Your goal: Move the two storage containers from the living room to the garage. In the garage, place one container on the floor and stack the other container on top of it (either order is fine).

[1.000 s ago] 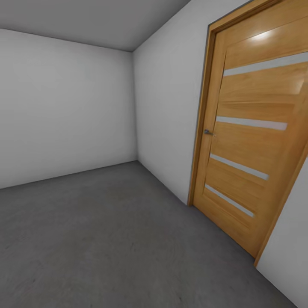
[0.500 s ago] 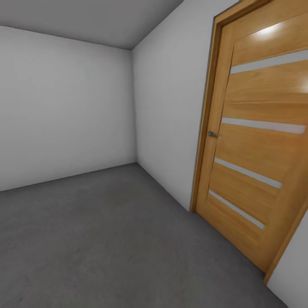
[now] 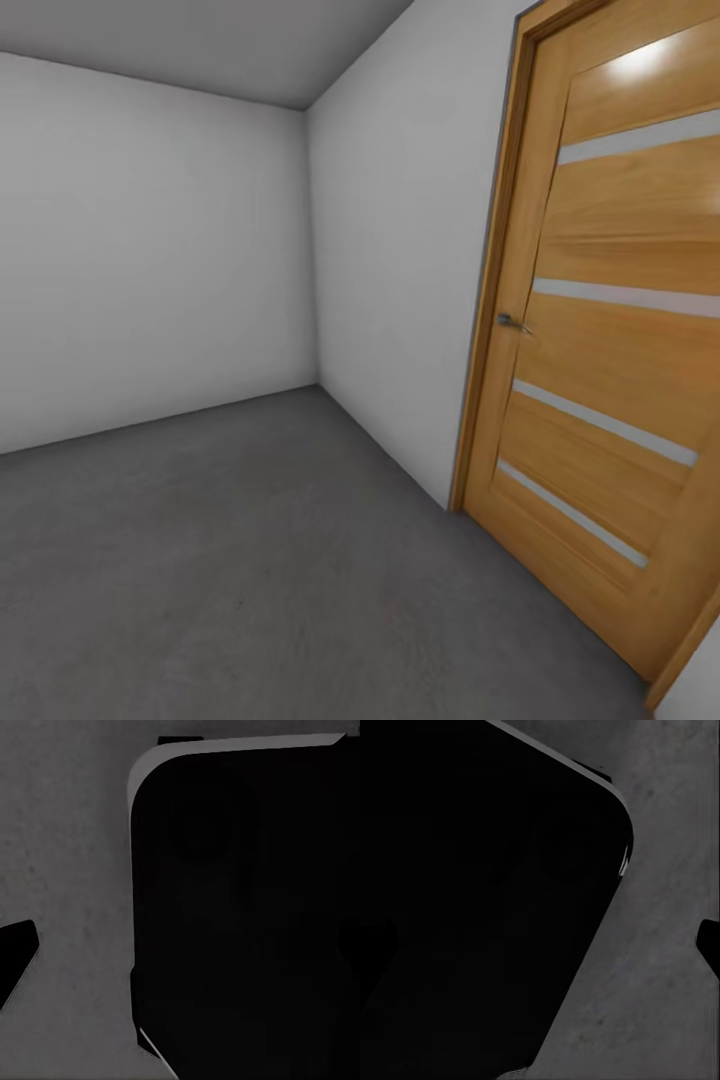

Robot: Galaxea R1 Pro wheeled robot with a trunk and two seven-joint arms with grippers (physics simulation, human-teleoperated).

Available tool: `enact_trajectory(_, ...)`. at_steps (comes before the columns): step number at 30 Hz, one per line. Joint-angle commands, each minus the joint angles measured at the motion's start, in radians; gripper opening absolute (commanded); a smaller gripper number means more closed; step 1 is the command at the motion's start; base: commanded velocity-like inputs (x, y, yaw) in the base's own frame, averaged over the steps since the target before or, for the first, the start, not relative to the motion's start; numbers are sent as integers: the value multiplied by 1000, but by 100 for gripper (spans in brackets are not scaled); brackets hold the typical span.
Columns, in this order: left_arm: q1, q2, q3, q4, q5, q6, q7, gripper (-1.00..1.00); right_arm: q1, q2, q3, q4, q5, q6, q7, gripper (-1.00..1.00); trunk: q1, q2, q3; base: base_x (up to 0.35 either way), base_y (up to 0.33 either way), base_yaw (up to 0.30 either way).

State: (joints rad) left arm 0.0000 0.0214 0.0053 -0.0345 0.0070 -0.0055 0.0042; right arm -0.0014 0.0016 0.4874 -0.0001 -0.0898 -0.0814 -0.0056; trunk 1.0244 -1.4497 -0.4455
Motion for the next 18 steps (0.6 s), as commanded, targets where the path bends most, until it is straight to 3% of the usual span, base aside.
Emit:
enact_trajectory(1, 0, 0, 0, -1, 1, -1, 0, 100, 0, 0, 8, 0, -10, -3, -1, 100, 1, 0, -1, 323, 0, 0)
enact_trajectory(18, 0, 0, 0, -1, 1, -1, 0, 100, 0, 0, 8, 0, -10, -3, -1, 100, 1, 0, -1, 323, 0, 0)
